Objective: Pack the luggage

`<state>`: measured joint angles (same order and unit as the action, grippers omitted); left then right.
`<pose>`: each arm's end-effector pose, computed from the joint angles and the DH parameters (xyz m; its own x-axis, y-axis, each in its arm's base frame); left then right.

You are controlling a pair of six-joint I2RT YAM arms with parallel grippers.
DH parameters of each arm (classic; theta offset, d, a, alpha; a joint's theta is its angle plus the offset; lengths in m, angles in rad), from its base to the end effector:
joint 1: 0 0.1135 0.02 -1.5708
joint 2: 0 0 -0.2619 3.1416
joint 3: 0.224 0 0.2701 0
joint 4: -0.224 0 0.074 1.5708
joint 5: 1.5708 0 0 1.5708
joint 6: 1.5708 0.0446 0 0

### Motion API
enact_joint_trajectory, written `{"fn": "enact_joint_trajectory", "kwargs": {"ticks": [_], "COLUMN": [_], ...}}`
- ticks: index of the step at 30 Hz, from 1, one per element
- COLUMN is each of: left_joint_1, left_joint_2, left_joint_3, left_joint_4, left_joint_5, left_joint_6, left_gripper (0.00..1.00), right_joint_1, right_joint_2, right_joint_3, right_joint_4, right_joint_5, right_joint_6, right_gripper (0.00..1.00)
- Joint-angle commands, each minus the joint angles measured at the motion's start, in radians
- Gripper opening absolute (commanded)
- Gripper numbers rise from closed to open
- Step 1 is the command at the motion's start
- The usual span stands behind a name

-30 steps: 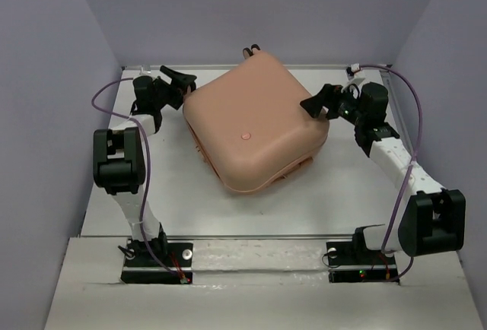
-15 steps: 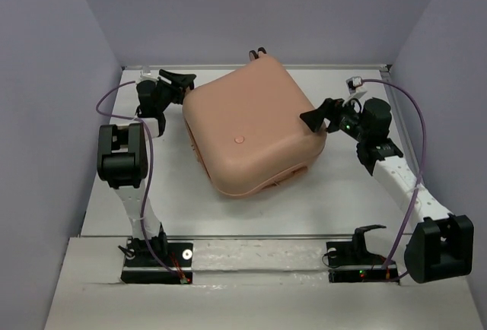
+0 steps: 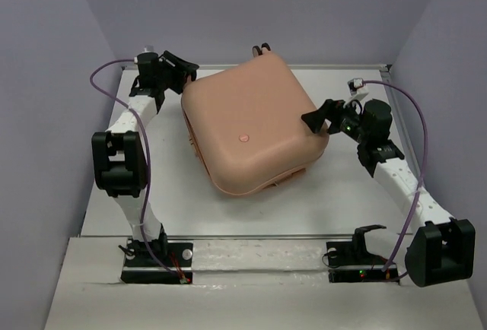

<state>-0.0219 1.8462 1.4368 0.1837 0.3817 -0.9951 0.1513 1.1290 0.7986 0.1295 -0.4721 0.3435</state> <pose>0.4687 -0.0269 0.2899 -0.4433 -0.7689 -0.4607 0.0210 0.5049 -0.8629 0.2817 0.0635 0.2989 -0.3793 0.2456 -0.8921 -0.4747 0.7759 0.4155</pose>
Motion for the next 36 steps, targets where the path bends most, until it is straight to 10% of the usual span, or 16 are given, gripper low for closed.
{"fn": "enact_joint_trajectory", "kwargs": {"ticks": [1, 10, 16, 23, 26, 30, 36], "left_joint_1": [-0.058, -0.036, -0.124, -0.147, -0.181, -0.174, -0.112], "left_joint_2": [-0.223, -0.134, -0.281, -0.203, -0.260, -0.205, -0.260], "left_joint_3": [0.139, -0.381, -0.023, -0.198, 0.258, 0.480, 0.111], "left_joint_4": [0.171, 0.572, 0.348, 0.459, 0.145, -0.067, 0.091], "left_joint_5": [0.037, 0.038, 0.031, 0.066, -0.023, -0.014, 0.043], "left_joint_6": [-0.043, -0.062, 0.014, 0.021, 0.159, 0.190, 0.107], "left_gripper": [0.06, 0.06, 0.06, 0.06, 0.06, 0.06, 0.06], "right_joint_1": [0.040, 0.040, 0.040, 0.050, 0.050, 0.050, 0.050], "right_joint_2": [0.043, 0.106, 0.109, 0.177, 0.149, 0.138, 0.114], "right_joint_3": [-0.013, -0.006, -0.002, 0.007, 0.014, 0.022, 0.016], "right_joint_4": [-0.050, -0.062, -0.074, -0.047, -0.047, -0.048, -0.083], "right_joint_5": [-0.111, -0.054, -0.017, -0.030, -0.026, -0.046, -0.034], "right_joint_6": [0.031, 0.023, 0.009, 0.025, 0.028, 0.035, 0.028], "right_gripper": [1.00, 1.00, 1.00, 1.00, 1.00, 1.00, 1.00]}}
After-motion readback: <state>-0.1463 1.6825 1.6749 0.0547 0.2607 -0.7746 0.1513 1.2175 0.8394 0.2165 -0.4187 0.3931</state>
